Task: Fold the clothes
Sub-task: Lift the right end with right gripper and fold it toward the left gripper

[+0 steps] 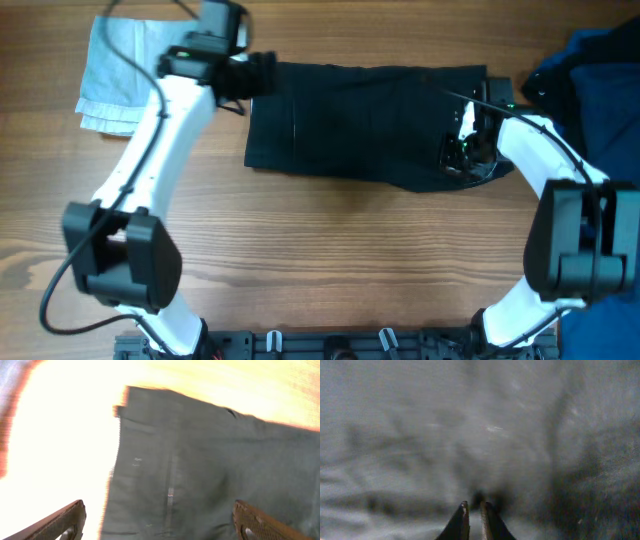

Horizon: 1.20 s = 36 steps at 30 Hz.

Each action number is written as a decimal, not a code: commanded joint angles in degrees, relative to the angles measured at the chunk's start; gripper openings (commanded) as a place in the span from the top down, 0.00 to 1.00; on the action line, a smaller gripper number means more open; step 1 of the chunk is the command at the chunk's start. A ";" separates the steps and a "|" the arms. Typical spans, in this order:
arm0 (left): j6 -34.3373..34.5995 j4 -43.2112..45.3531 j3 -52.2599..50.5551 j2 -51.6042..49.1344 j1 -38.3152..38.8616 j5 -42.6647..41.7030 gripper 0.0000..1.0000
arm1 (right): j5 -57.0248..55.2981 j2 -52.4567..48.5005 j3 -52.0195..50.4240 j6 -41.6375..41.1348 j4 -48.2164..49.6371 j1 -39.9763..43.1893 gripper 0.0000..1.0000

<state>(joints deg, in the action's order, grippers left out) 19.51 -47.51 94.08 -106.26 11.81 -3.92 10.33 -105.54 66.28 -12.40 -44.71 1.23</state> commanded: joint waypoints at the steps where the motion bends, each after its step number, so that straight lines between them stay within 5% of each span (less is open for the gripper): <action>1: -5.22 -1.92 -0.11 -2.56 -5.99 -5.88 0.06 | 2.69 6.01 1.66 3.65 1.81 -4.98 0.86; 8: -7.58 -5.01 -0.13 -11.87 -7.54 -10.88 0.05 | 2.67 6.10 1.64 3.43 15.54 -13.18 0.80; 17: -7.52 -6.01 -5.86 -13.81 -7.43 -11.43 0.06 | 6.49 -0.83 1.64 5.75 20.35 -13.66 0.85; 21: -7.50 -5.90 -7.82 -15.06 -7.15 -19.08 0.08 | 9.16 -4.90 1.64 8.24 21.84 -13.68 0.85; 28: -7.04 -6.12 -7.85 -15.19 -1.55 -18.86 0.13 | 9.70 -9.68 1.64 9.42 21.81 -13.66 0.86; 36: 0.11 -7.19 -7.87 -15.43 -0.68 -9.46 0.17 | 9.70 -9.68 1.64 9.44 21.57 -13.66 0.86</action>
<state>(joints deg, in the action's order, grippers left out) 17.32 -53.78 86.61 -120.86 10.98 -18.09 19.07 -113.32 67.33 -4.16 -22.87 -12.01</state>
